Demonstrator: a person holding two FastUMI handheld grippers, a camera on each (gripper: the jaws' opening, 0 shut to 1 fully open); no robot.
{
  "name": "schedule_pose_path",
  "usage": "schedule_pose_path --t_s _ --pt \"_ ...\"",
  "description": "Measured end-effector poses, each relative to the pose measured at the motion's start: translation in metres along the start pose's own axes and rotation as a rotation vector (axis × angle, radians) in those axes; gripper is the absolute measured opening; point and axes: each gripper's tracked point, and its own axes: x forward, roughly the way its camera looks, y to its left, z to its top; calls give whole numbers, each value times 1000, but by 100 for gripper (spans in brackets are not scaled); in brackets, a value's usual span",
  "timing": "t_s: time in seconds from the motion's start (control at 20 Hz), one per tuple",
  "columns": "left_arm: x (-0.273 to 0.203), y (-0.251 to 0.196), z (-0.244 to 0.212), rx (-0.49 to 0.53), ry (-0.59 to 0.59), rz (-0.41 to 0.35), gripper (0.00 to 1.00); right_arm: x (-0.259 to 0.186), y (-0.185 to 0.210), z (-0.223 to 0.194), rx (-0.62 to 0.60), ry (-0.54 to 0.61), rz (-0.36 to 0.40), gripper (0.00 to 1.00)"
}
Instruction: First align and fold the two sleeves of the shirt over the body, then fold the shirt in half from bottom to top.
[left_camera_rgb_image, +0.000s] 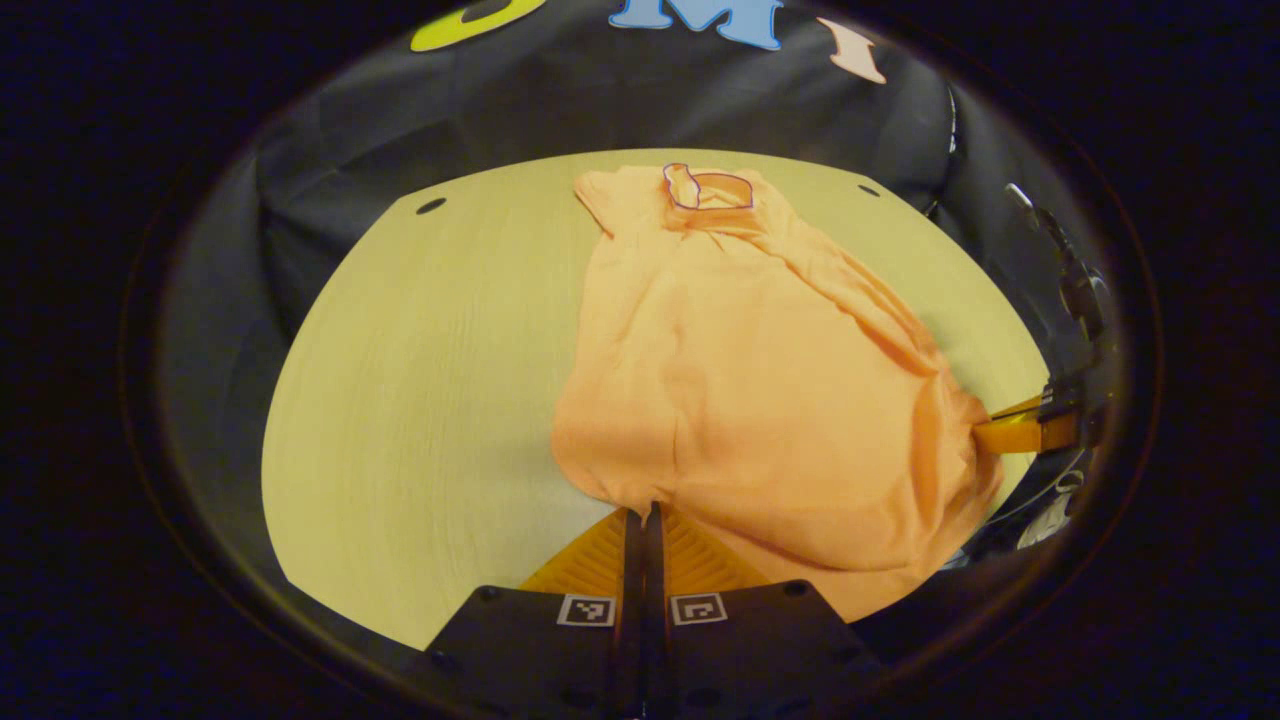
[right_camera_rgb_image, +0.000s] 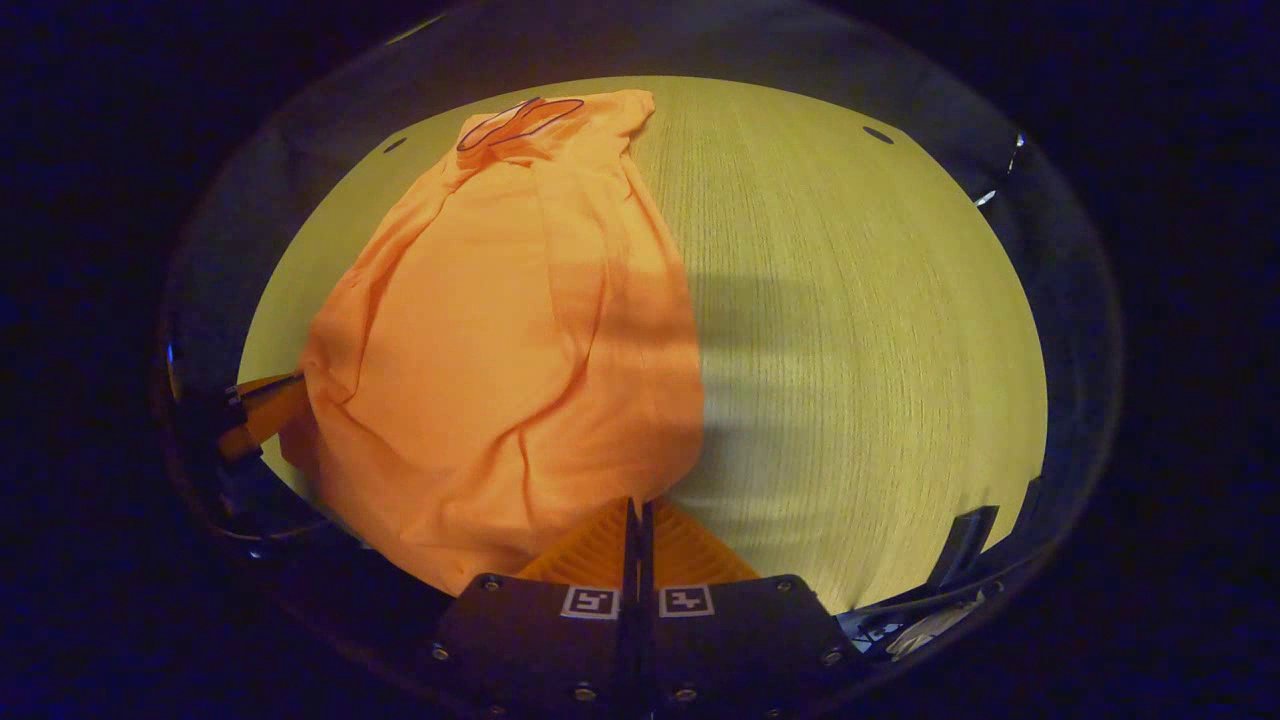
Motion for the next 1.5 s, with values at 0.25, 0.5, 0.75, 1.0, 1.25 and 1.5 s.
schedule_pose_path --t_s 0.25,0.5,0.75,1.0,1.25,1.5 --pt "-2 17 83 -25 -117 20 6 -16 1 77 15 -125 11 0" --pt "19 44 182 -59 -228 44 6 -27 0 187 -14 -275 20 0" --pt "43 66 300 -74 -354 51 7 -33 -10 305 -15 -410 36 0" --pt "88 75 380 -107 -406 64 6 -30 -18 393 1 -508 33 0" --pt "126 107 435 -159 -450 99 6 -10 -30 455 55 -565 16 0" --pt "195 125 449 -190 -402 103 5 33 -45 479 119 -544 -7 0"
